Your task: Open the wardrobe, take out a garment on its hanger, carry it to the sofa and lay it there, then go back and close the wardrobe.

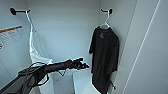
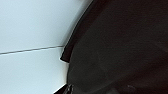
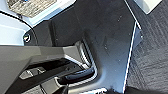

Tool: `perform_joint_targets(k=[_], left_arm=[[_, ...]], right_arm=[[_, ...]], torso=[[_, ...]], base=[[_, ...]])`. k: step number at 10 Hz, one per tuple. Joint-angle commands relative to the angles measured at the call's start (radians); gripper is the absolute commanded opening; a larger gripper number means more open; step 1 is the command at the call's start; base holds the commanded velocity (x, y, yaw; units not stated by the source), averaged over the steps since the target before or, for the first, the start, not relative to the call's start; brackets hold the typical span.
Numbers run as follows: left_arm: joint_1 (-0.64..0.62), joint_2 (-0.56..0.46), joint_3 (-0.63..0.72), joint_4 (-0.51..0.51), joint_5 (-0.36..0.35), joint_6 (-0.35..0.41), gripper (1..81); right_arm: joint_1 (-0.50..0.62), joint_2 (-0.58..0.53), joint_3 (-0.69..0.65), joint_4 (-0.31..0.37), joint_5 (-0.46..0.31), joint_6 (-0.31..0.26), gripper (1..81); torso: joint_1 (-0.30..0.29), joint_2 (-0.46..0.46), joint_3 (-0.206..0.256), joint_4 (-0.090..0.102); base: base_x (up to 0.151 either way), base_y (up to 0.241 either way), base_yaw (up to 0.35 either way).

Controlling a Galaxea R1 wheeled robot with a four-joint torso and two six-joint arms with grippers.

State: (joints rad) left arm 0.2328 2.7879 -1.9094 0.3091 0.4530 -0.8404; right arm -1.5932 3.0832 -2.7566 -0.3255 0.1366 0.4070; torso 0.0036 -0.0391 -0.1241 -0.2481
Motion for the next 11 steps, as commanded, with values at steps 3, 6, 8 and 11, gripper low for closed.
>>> perform_joint_targets(k=[3, 6, 8, 11], left_arm=[[-0.377, 0.049, 0.018, -0.071, -0.029, -0.201, 81.1], [-0.535, 0.073, 0.018, -0.128, -0.048, -0.247, 81.1], [-0.615, 0.073, 0.001, -0.188, -0.072, -0.253, 81.1], [-0.669, 0.063, -0.016, -0.200, -0.103, -0.295, 81.1]], right_arm=[[0.023, 0.002, 0.014, -0.001, -0.040, 0.001, 81.1], [0.018, 0.005, 0.025, -0.001, -0.040, 0.001, 81.1], [0.018, 0.007, 0.031, -0.004, -0.040, 0.001, 81.1], [0.012, 0.007, 0.029, -0.004, -0.040, 0.001, 81.1]], torso=[[0.000, 0.000, 0.000, 0.000], [0.000, 0.001, 0.000, 0.000], [0.000, 0.001, 0.000, 0.000], [0.001, 0.001, 0.000, -0.007]], base=[[0.000, 0.000, 0.000], [0.000, 0.000, 0.000], [0.000, 0.000, 0.000], [0.000, 0.000, 0.000]])
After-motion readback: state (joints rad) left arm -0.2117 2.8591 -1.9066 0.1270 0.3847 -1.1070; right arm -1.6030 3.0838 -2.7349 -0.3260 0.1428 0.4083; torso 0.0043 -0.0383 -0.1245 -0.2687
